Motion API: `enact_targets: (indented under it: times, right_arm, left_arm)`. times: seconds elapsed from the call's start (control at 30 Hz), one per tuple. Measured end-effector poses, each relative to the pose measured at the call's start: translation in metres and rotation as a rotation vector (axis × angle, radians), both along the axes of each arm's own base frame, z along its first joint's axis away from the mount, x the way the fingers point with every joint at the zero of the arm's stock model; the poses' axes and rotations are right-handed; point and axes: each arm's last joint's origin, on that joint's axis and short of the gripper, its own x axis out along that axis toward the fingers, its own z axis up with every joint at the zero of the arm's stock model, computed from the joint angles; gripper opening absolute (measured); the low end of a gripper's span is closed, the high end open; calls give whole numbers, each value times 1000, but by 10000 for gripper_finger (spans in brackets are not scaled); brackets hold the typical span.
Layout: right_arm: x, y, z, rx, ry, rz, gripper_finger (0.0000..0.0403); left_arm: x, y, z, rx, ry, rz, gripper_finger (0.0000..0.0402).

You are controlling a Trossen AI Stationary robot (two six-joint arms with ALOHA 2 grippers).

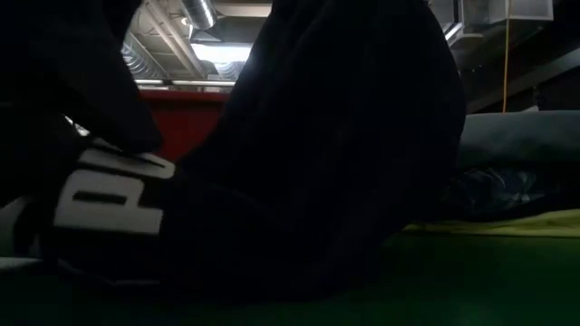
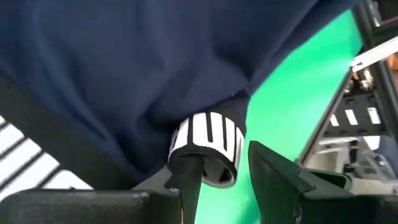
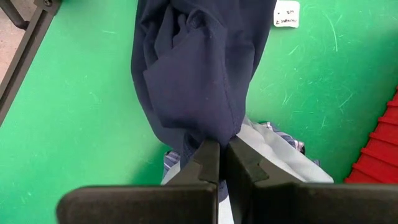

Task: Fold Laundry from Bin
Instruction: Fold the dark blue underwear shorts

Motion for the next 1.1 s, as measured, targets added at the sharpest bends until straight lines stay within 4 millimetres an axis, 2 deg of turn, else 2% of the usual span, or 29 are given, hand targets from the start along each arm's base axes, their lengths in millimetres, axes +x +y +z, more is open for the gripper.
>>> enact_targets:
  times: [0.17,0.23,0.33,0.4,0.5,0.57,0.73,0.87,0.97,1.1]
  right_arm:
    - [0,0,0,0,0,0,10]
    - [0,0,0,0,0,0,10]
    - [0,0,0,-5,2,11,10]
    - [0,-1,0,-28,1,40,10]
    - [2,-6,0,-50,-2,33,10]
    - [3,-12,0,-51,8,16,10]
    - [9,-30,0,-50,20,-28,10]
    - [13,-42,0,-49,21,-60,10]
    - [16,-51,0,-48,21,-84,10]
    - [22,-74,-1,-24,30,-138,10]
  left_arm:
    - [6,8,0,68,11,-31,112]
    - [8,9,0,99,15,-53,88]
    - [8,10,0,173,4,-77,29]
    - [8,11,1,223,-6,-86,9]
    - [6,12,15,242,-3,-147,4]
    - [-1,13,33,234,3,-202,3]
    - [-34,20,88,281,1,-309,2]
    - [-75,35,131,322,12,-353,1]
    - [-108,54,156,342,58,-379,1]
    - [-146,94,186,362,94,-339,1]
